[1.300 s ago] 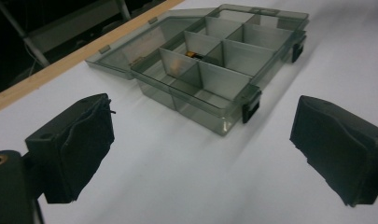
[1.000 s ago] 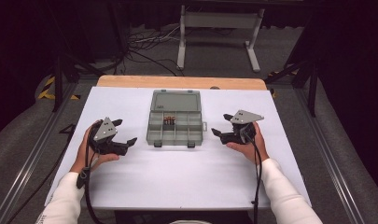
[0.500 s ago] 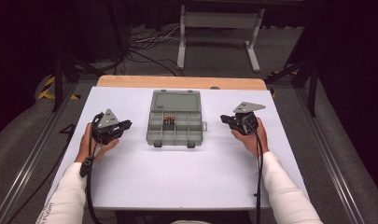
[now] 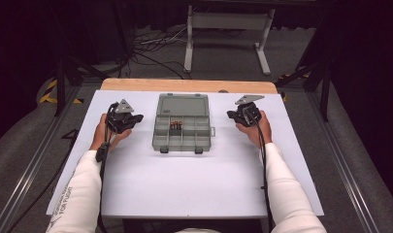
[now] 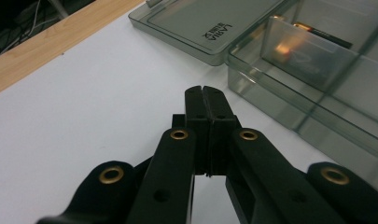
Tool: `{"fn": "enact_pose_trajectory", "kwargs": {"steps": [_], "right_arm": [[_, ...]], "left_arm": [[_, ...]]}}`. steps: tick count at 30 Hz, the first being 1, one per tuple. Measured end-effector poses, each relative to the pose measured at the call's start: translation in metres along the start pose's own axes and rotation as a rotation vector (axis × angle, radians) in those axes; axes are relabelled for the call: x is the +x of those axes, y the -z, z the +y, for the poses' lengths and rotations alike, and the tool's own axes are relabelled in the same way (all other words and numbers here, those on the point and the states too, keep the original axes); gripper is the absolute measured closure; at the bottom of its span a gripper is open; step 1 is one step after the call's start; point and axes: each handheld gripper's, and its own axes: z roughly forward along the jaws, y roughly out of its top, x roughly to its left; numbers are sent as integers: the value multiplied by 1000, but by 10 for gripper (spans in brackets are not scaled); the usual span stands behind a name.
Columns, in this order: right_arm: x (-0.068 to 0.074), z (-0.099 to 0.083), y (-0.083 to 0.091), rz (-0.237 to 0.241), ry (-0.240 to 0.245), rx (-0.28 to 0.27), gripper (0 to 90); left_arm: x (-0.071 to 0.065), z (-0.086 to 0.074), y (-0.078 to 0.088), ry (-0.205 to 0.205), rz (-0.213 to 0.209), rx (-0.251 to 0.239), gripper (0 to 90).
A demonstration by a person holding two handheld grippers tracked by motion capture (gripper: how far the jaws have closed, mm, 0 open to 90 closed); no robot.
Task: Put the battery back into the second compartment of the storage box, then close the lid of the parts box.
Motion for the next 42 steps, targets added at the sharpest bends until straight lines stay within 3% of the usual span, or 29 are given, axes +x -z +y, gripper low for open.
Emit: {"fn": "enact_pose_trajectory", "kwargs": {"steps": [11, 16, 21, 27, 31, 36, 42], "right_arm": [[2, 16, -34, 15, 27, 120, 900], [11, 24, -48, 33, 59, 144, 900], [15, 31, -60, 51, 85, 167, 900], [19, 32, -74, 73, 107, 204, 900], [18, 34, -76, 82, 103, 200, 900], [18, 39, -79, 90, 170, 226, 900], [16, 42, -83, 104, 198, 229, 900]], "left_arm": [[12, 12, -29, 34, 5, 67, 897], [15, 15, -39, 39, 3, 89, 897], [15, 16, -50, 17, -5, 121, 897], [17, 16, -60, 27, -15, 147, 897], [18, 21, -66, 25, -16, 154, 897], [17, 27, -72, 18, -18, 163, 896], [20, 35, -81, 18, -24, 163, 895]]}}
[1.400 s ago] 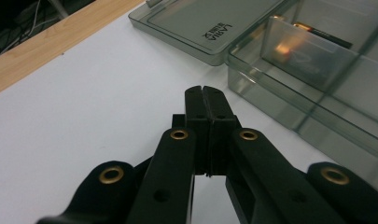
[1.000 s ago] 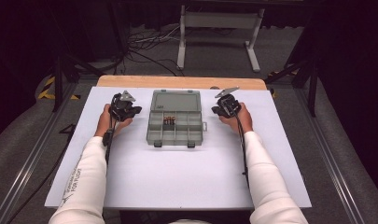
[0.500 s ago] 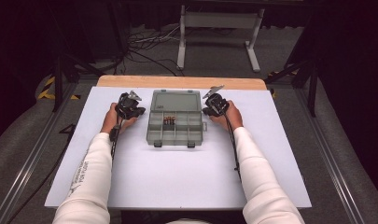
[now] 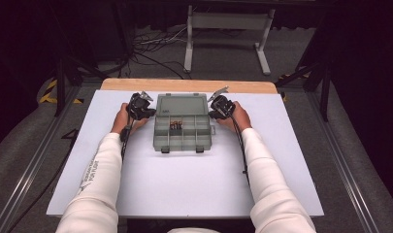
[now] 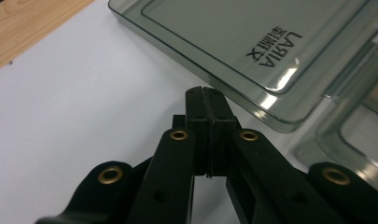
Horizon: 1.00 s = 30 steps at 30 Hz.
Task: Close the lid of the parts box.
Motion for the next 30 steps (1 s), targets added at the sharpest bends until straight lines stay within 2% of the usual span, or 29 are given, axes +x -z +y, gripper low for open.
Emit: {"fn": "enact_pose_trajectory", "kwargs": {"steps": [4, 10, 13, 15, 18, 20, 22, 24, 25, 28, 29, 30], "right_arm": [[-2, 0, -2, -3, 1, -16, 900], [-4, -1, -4, -15, -14, -45, 900], [-6, -1, -6, -9, -27, -57, 900], [-6, 0, -7, -25, -32, -65, 900], [-7, 0, -9, -27, -57, -76, 900], [-8, 0, -9, -29, -60, -78, 900], [-9, 2, -11, -40, -90, -81, 900], [-11, 3, -12, -35, -115, -91, 900], [-12, 3, -13, -35, -120, -100, 900], [-13, 2, -14, -35, -132, -113, 900], [-14, 1, -13, -26, -155, -137, 900], [-14, 1, -13, -29, -156, -145, 900]], "left_arm": [[0, 6, -4, -9, 20, 4, 895], [1, 8, -10, 24, 30, -31, 895], [1, 10, -11, 18, 35, -27, 895], [1, 12, -13, 22, 41, -30, 894], [2, 13, -15, 43, 39, -41, 895], [2, 13, -15, 44, 42, -42, 894], [3, 13, -16, 43, 45, -46, 894], [3, 14, -17, 38, 62, -58, 893], [2, 16, -17, 52, 77, -78, 895], [3, 18, -16, 56, 79, -95, 894], [3, 19, -15, 60, 82, -101, 894], [3, 20, -13, 59, 90, -107, 894]]}}
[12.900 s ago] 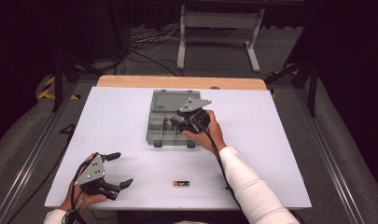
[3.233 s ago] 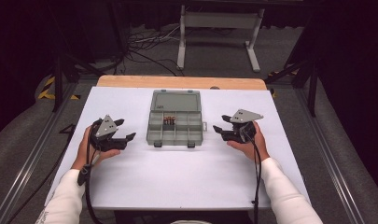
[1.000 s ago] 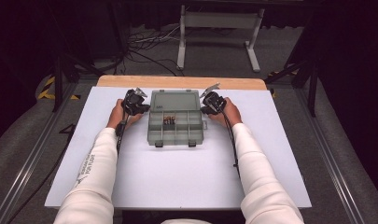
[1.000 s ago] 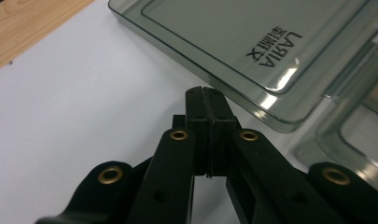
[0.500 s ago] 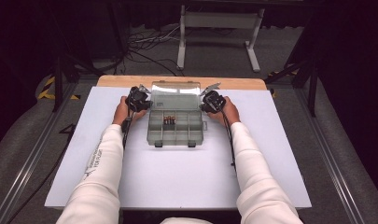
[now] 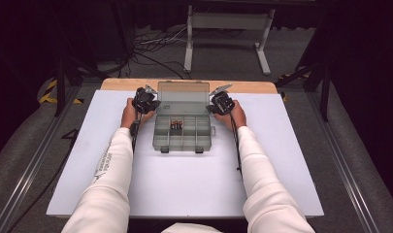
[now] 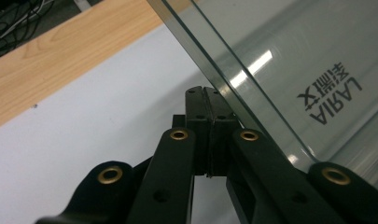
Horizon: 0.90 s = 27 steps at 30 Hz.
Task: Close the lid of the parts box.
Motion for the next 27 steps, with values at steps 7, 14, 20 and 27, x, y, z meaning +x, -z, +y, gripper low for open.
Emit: {"fn": "enact_pose_trajectory", "kwargs": {"steps": [7, 14, 20, 27], "right_arm": [[2, 6, 11, -30, 8, -42, 900], [3, 13, 27, -60, 16, -109, 900], [9, 21, 40, -101, 28, -159, 900], [16, 27, 57, -107, 20, -219, 900]], "left_arm": [[-2, 7, 12, 12, 13, -34, 893], [-3, 15, 28, 43, 15, -85, 892], [-7, 23, 43, 51, 36, -103, 888], [-12, 28, 60, 55, 41, -126, 883]]}}
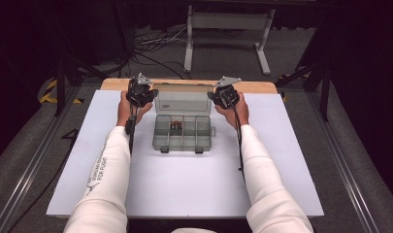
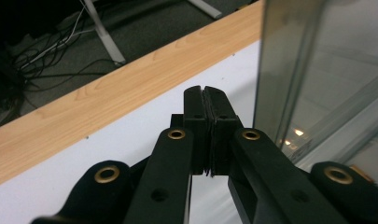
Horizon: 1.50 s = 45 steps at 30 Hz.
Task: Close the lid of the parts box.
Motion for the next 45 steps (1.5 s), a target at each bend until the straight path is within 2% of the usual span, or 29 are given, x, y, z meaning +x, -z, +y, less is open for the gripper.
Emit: {"fn": "enact_pose_trajectory", "kwargs": {"steps": [4, 10, 12, 17, 18, 21, 25, 30, 37, 45], "right_arm": [[4, 4, 10, -8, 4, -28, 900], [8, 5, 14, -25, 13, -19, 900], [9, 6, 17, -22, 2, -32, 900], [10, 8, 20, -26, 0, -40, 900], [10, 8, 22, -20, -3, -44, 900], [11, 9, 25, -12, -16, -56, 900], [12, 12, 30, -13, -19, -75, 900], [15, 10, 34, -17, -18, -71, 900], [17, 12, 40, -12, -11, -78, 900], [21, 11, 41, -19, -4, -57, 900]], "left_arm": [[-6, 4, 10, -14, 25, -2, 887], [-10, 6, 17, -22, 39, 7, 884], [-11, 7, 20, -40, 39, 13, 882], [-13, 9, 28, -47, 35, 3, 892], [-13, 9, 30, -61, 35, 4, 892], [-15, 10, 35, -58, 39, -8, 892], [-18, 11, 41, -74, 49, 2, 891], [-20, 12, 46, -72, 54, -1, 891], [-22, 13, 51, -98, 59, 2, 891], [-25, 10, 56, -101, 56, 0, 892]]}}
